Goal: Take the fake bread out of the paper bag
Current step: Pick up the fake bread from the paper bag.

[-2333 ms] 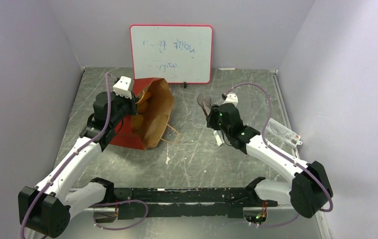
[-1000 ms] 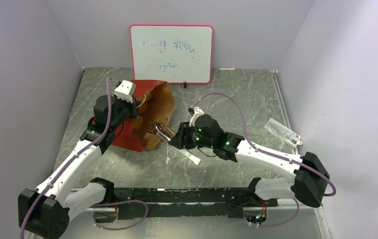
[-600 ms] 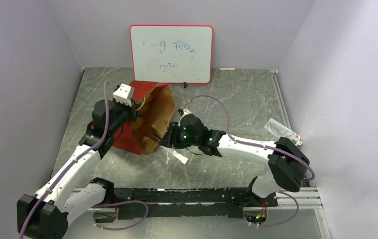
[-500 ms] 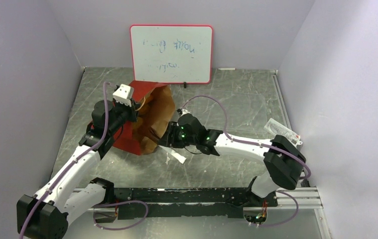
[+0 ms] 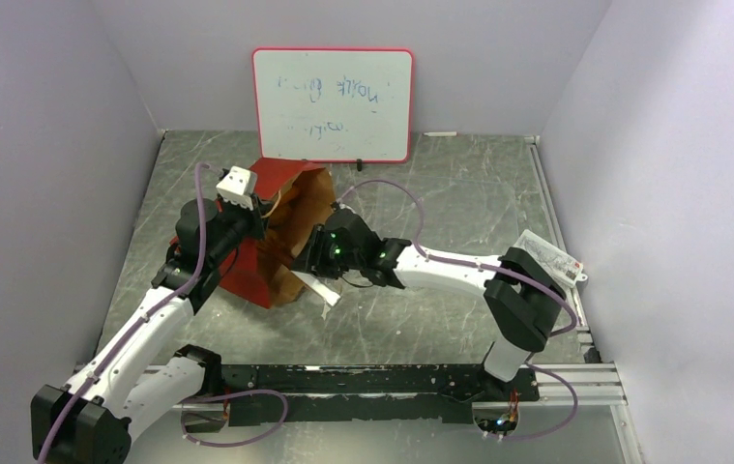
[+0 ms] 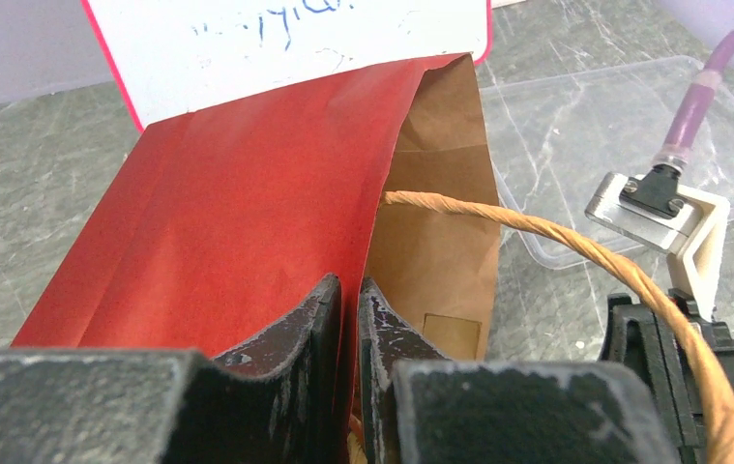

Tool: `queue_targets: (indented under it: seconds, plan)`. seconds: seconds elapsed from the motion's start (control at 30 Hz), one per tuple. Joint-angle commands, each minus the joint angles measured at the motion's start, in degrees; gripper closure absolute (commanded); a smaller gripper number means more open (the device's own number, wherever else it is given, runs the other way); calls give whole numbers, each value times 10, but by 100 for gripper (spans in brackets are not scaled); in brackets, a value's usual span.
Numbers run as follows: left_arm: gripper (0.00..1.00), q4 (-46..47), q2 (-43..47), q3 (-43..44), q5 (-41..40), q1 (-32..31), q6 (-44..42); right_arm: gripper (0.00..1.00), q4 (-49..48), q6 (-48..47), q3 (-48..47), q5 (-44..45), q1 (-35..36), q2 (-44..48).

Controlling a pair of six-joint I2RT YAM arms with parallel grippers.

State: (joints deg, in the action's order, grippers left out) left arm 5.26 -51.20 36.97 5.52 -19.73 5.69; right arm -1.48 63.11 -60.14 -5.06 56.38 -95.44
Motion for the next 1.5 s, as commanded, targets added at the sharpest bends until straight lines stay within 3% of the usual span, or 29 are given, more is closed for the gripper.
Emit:
queue_targets:
  seconds: [0.0, 0.6, 1.47]
  plan:
    - [93, 36, 13, -1, 3, -6, 10, 59, 35, 14, -44, 3, 3, -18]
    - [93, 50, 17, 0, -8, -6, 7, 59, 115, 21, -48, -4, 3, -22]
    - [93, 54, 21, -5, 12, -7, 18, 57, 65, 45, -113, -60, -18, -121]
